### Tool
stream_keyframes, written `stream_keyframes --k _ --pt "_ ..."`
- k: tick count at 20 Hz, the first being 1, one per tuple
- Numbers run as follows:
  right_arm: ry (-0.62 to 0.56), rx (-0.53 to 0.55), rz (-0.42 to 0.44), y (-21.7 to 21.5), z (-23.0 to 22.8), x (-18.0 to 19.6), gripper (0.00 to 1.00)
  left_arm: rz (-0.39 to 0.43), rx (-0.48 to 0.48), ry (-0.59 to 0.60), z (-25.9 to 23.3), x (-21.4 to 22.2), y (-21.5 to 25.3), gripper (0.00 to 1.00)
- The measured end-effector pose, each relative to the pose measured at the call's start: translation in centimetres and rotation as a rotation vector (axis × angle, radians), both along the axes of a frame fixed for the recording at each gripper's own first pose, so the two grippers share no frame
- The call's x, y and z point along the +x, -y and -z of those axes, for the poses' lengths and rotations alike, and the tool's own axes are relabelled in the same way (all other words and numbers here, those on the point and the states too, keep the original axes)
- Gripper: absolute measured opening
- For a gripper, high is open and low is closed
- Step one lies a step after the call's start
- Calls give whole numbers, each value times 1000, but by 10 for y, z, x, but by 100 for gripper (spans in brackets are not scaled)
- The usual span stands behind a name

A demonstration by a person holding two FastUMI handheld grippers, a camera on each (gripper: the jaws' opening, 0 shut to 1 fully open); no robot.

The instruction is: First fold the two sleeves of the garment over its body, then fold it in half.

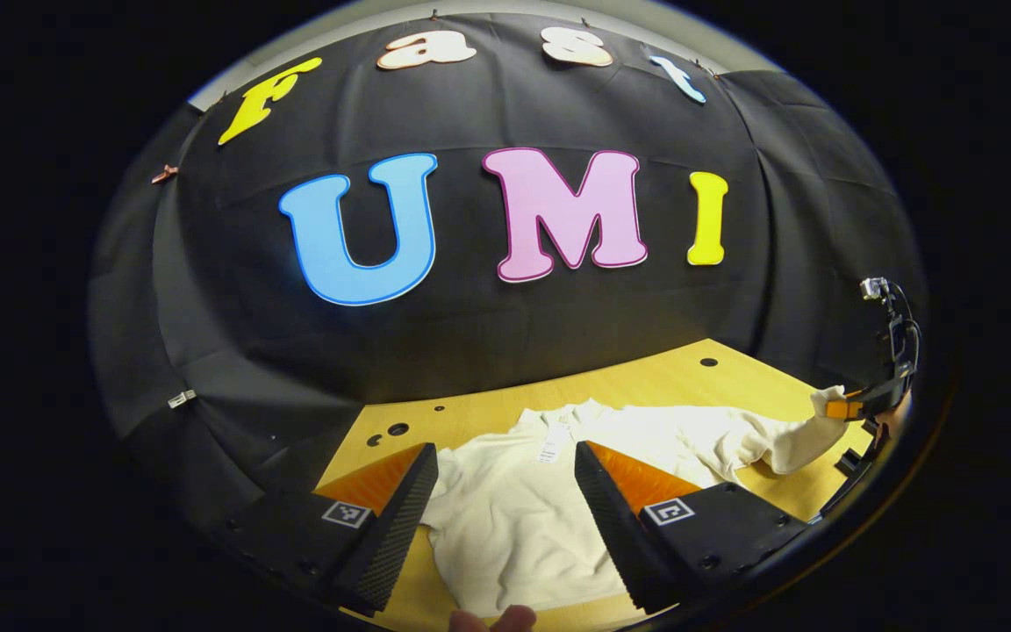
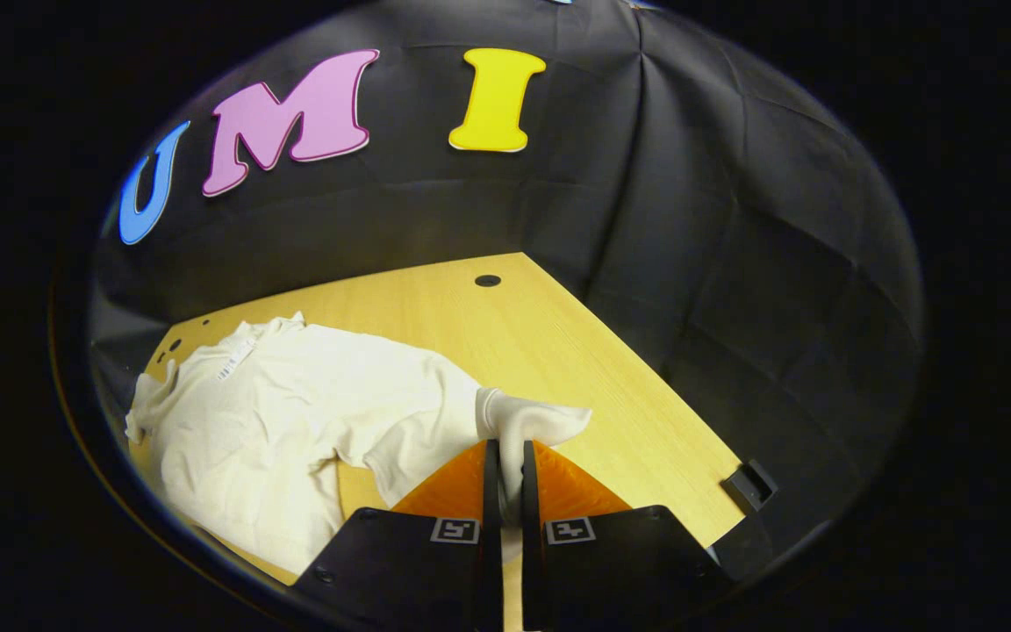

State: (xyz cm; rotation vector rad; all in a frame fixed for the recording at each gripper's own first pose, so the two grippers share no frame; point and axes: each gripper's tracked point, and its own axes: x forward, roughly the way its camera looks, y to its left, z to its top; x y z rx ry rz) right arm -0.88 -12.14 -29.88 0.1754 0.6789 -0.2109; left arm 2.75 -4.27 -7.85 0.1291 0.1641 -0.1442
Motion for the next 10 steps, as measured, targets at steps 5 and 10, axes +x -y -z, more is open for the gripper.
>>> stream_keyframes --k 5,10 --pt "69 39 -12 -55 -28 19 13 -29 -13 10 1 -1 -36 96" --pt "121 70 -49 -116 -47 47 12 -70 -19 0 9 4 -72 97"
